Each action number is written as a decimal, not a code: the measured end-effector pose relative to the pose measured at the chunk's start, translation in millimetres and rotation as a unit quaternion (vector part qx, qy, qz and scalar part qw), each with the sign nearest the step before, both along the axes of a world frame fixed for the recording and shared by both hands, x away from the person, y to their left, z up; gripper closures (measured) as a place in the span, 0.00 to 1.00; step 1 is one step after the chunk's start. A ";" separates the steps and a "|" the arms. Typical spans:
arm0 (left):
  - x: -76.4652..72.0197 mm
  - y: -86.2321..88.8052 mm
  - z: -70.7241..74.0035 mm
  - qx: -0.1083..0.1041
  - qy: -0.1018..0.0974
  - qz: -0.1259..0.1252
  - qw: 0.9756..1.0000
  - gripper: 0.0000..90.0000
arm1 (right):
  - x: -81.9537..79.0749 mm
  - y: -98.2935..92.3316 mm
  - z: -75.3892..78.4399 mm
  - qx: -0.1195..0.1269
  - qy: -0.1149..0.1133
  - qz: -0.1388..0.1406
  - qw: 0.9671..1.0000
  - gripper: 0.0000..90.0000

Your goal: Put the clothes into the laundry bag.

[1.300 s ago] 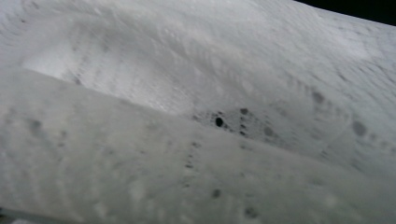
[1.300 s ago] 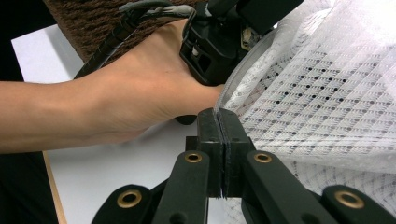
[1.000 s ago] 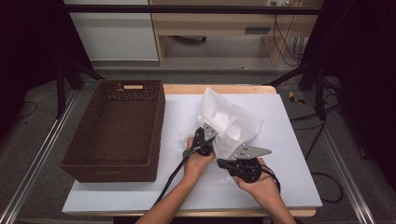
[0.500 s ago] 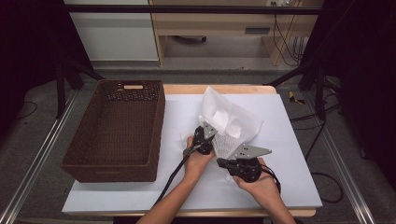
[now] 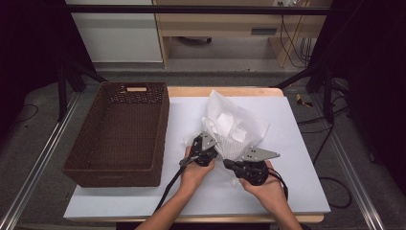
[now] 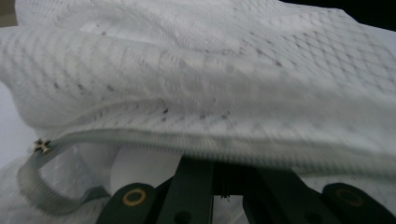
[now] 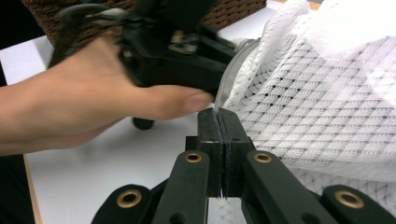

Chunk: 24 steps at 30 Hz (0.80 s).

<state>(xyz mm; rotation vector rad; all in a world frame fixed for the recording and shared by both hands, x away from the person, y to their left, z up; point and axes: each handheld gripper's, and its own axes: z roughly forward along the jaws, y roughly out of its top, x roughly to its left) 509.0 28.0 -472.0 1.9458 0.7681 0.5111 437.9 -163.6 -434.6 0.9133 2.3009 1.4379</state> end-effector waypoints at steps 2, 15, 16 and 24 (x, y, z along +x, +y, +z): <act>-4.1 5.5 2.5 0.002 -0.004 0.002 1.000 1.00 | 0.6 -0.4 0.5 0.003 -0.002 -0.003 1.000 1.00; -22.9 39.4 17.7 0.011 -0.023 0.032 0.999 1.00 | 2.2 -4.7 6.4 0.021 -0.012 -0.016 1.000 1.00; -23.1 40.2 18.5 0.012 -0.029 0.038 0.999 0.97 | 2.5 -4.8 6.9 0.022 -0.013 -0.016 1.000 1.00; -14.2 43.2 19.3 0.036 -0.068 0.060 0.995 0.76 | 5.0 -3.9 12.8 0.037 -0.017 -0.019 0.999 1.00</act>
